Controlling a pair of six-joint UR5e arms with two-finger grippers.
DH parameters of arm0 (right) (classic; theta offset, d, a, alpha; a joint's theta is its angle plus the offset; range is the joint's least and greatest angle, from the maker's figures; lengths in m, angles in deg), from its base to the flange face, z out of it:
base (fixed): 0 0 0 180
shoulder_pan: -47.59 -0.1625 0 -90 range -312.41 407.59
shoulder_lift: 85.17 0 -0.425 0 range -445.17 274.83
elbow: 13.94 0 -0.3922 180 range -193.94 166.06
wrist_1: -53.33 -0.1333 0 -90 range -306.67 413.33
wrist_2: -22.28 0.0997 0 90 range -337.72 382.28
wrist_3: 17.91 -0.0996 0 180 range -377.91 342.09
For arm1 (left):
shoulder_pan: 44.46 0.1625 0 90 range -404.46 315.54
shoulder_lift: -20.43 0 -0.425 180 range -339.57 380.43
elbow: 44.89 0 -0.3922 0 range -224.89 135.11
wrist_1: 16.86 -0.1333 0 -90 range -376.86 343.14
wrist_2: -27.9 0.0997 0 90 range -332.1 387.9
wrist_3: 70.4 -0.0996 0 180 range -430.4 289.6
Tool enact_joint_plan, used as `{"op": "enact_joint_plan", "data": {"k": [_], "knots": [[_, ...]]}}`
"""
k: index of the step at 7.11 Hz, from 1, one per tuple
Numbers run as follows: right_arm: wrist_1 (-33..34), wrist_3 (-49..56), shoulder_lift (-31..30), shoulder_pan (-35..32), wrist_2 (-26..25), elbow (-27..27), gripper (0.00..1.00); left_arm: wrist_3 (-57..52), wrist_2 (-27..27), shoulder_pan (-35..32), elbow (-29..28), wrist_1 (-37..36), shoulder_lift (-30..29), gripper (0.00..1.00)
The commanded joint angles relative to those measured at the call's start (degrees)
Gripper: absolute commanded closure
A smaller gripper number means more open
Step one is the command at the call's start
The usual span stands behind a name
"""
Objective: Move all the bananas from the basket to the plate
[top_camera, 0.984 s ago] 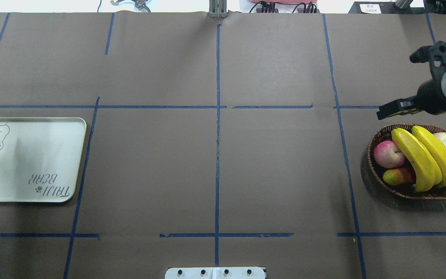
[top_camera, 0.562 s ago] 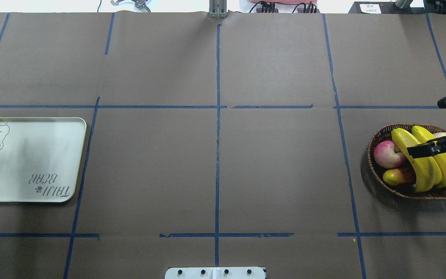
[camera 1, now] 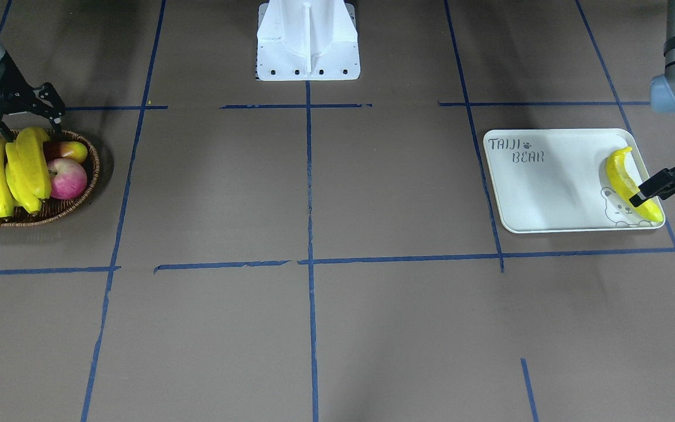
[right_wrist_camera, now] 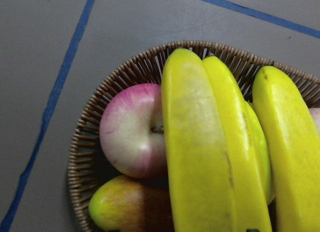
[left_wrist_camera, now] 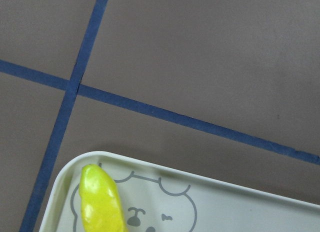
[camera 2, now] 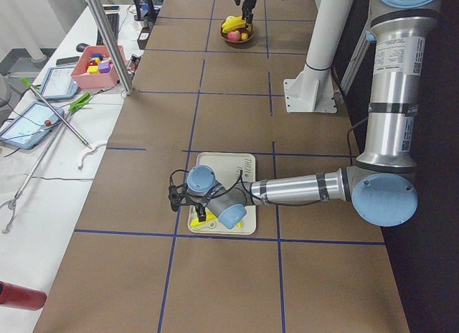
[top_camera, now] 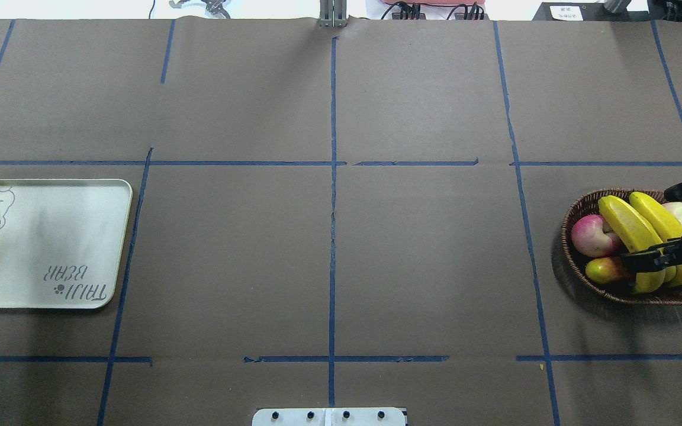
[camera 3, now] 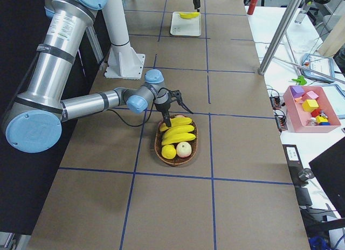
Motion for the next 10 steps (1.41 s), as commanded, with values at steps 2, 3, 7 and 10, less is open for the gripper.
{"op": "enact_joint_plan", "data": {"k": [2, 3, 7, 10], "knots": [[0.25, 0.06, 0.56, 0.45, -0.52, -1.74, 0.56, 0.03, 0.09, 0.00, -0.07, 0.03, 0.00, 0.00], [0.25, 0.41, 0.56, 0.37, -0.52, -2.01, 0.77, 0.03, 0.00, 0.00, -0.07, 0.03, 0.00, 0.00], [1.21, 1.20, 0.04, -4.17, 6.03, 2.90, 1.00, 0.12, 0.09, 0.08, -0.07, 0.03, 0.00, 0.00], [10.06, 2.88, 6.92, -8.42, 10.89, 6.96, 1.00, 0.21, 0.00, 0.08, 0.97, 0.90, -0.44, 0.00]]}}
